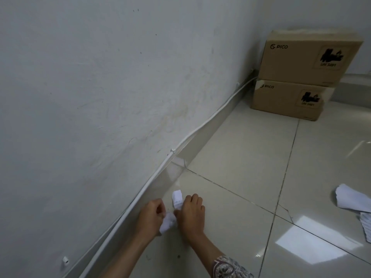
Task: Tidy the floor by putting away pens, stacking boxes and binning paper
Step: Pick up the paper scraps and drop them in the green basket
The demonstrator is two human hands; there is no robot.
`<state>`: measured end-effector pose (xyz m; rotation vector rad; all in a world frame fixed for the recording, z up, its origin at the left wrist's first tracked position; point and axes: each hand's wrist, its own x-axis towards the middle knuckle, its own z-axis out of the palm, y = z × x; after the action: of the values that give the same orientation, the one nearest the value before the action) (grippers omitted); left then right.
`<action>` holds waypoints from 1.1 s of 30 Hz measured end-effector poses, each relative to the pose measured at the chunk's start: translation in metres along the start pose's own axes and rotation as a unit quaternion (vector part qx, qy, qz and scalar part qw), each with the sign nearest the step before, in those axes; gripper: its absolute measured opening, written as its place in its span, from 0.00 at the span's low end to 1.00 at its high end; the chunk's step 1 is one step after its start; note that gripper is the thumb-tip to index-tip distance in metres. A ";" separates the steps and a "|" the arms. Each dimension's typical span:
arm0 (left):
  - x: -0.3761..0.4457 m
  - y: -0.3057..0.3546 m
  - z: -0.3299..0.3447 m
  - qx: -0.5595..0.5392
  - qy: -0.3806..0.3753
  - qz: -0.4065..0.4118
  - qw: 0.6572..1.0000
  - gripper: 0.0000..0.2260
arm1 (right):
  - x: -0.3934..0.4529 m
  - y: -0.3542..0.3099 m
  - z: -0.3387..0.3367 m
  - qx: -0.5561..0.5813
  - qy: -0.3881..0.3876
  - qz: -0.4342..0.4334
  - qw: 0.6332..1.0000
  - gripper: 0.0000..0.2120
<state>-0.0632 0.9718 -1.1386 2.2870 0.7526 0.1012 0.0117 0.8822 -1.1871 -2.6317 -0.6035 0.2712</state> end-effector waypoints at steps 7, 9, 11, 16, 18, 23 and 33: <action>0.000 0.002 -0.003 -0.027 0.023 -0.012 0.999 0.17 | 0.008 0.023 -0.018 0.221 -0.056 -0.012 0.974 0.04; 0.000 0.007 -0.005 -0.069 0.031 0.003 0.997 0.16 | 0.009 0.033 -0.036 0.269 -0.067 -0.031 0.960 0.06; 0.000 0.014 -0.005 -0.110 0.019 0.019 0.994 0.14 | 0.009 0.042 -0.058 0.296 -0.088 -0.044 0.950 0.06; -0.003 0.047 -0.002 -0.145 -0.017 0.074 0.987 0.12 | 0.002 0.074 -0.126 0.265 -0.135 -0.072 0.952 0.09; -0.007 0.064 0.001 -0.132 -0.024 0.098 0.986 0.09 | -0.002 0.088 -0.150 0.226 -0.155 -0.085 0.958 0.06; -0.025 0.127 0.015 -0.082 -0.072 0.172 0.979 0.11 | -0.030 0.126 -0.214 0.201 -0.201 -0.088 0.955 0.03; -0.056 0.218 0.047 0.042 -0.169 0.300 0.938 0.12 | -0.082 0.167 -0.282 0.195 -0.213 -0.116 0.950 0.14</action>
<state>0.0106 0.7873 -1.0224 2.4523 -0.1319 -0.0461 0.0795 0.6072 -1.0023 -2.1037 -0.8871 0.8094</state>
